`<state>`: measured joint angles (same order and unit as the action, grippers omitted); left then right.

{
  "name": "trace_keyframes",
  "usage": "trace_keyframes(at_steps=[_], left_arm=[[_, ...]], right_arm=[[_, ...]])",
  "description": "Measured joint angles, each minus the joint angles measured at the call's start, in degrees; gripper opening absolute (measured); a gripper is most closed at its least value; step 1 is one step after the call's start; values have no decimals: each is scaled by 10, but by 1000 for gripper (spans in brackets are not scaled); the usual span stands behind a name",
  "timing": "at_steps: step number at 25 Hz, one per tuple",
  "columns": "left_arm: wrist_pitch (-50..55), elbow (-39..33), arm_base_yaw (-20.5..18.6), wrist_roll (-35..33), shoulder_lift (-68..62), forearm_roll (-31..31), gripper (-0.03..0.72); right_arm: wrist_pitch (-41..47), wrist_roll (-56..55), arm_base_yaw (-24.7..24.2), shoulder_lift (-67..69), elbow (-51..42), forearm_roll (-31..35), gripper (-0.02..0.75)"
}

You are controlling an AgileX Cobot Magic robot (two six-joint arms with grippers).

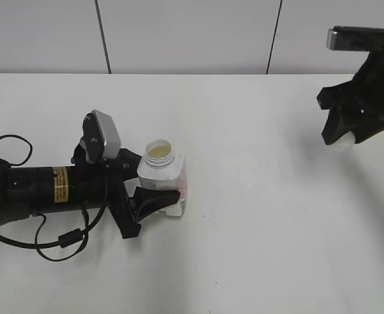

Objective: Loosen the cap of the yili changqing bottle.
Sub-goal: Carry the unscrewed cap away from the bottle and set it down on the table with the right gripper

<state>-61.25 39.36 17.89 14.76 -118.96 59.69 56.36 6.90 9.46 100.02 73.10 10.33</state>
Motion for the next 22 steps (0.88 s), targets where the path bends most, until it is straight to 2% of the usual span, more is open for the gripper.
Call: trace_keyframes(at_steps=[5,11,17,22], left_arm=[[0,0,0,0,0,-38,435],[0,0,0,-4,0,-72,435],[1,0,0,-19,0,-85,435],[1,0,0,-43,0,-130,435]], right_arm=[[-92,0,0,-1,-86,42,385],[-162,0,0,-1,-150,50,385],[-200,0,0,15,-158,50,385],[-225,0,0,42,-158,53,385]])
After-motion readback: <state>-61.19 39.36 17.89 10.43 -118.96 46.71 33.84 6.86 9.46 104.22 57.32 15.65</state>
